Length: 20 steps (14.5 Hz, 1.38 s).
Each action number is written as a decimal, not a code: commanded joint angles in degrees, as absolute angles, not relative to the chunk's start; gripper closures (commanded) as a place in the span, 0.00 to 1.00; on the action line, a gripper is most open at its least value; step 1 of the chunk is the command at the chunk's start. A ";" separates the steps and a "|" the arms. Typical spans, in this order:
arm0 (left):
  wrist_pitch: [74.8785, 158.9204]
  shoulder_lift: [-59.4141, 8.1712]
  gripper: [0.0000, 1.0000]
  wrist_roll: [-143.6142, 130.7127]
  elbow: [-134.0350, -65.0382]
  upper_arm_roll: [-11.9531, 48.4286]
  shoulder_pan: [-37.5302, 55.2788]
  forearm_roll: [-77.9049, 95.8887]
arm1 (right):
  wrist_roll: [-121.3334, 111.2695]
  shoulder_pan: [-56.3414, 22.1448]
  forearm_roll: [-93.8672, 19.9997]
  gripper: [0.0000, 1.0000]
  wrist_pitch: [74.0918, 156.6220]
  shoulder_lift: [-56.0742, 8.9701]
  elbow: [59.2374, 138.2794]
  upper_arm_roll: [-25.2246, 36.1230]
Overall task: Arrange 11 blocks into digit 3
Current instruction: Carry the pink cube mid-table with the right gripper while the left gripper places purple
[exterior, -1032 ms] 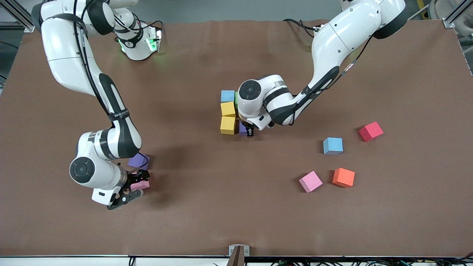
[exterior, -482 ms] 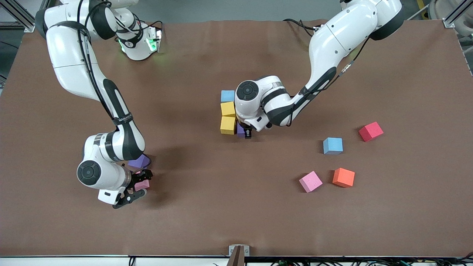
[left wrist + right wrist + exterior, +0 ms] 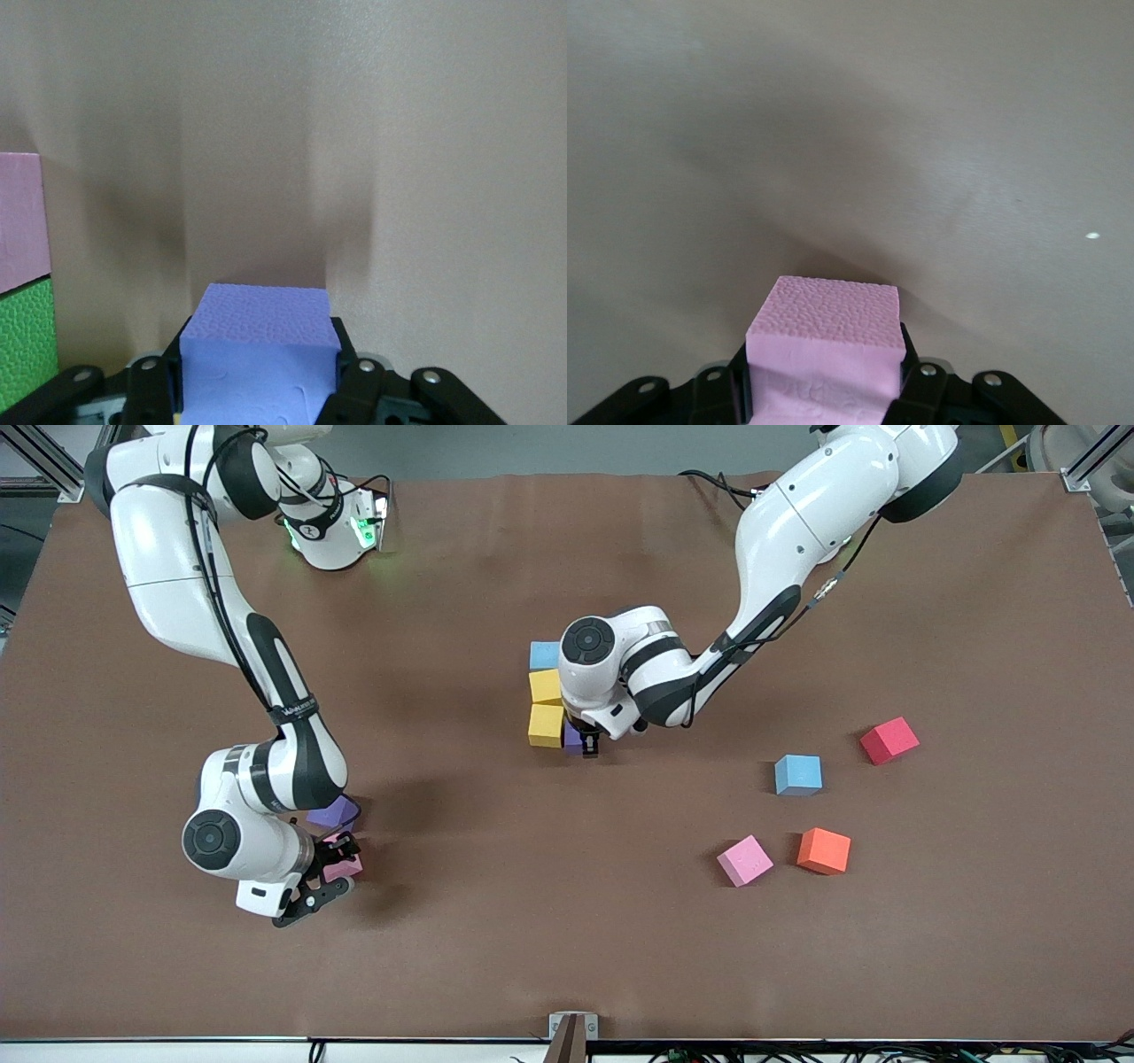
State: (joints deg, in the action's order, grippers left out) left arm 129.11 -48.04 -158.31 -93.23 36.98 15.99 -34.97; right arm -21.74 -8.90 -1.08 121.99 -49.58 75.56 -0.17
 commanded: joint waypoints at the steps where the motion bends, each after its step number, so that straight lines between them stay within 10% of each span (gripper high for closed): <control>1: 129.29 -48.87 0.94 -167.26 -92.72 36.47 17.23 -37.88 | -15.07 -12.21 -1.85 0.83 118.66 -47.72 75.33 -0.09; 13: 128.85 -48.69 0.91 -167.17 -93.08 36.47 18.01 -37.53 | 31.53 -31.19 -6.76 0.83 122.77 -49.39 73.47 -0.18; 15: 128.76 -48.60 0.76 -167.08 -93.16 36.47 17.93 -37.53 | 34.09 -32.43 -8.26 0.83 124.36 -49.57 73.56 -0.18; 18: 128.76 -48.52 0.00 -166.73 -93.08 36.47 17.40 -37.53 | 36.82 -32.87 -8.35 0.82 124.37 -50.27 73.56 -0.18; 20: 128.50 -48.08 0.00 -166.38 -93.16 36.47 16.97 -37.62 | 36.74 -32.78 -8.26 0.82 124.37 -50.36 73.56 -0.18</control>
State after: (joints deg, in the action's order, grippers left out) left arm 129.05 -48.26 -158.30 -93.19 36.54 16.63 -34.98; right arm 35.76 -32.67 -7.52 124.01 -50.10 73.79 -0.54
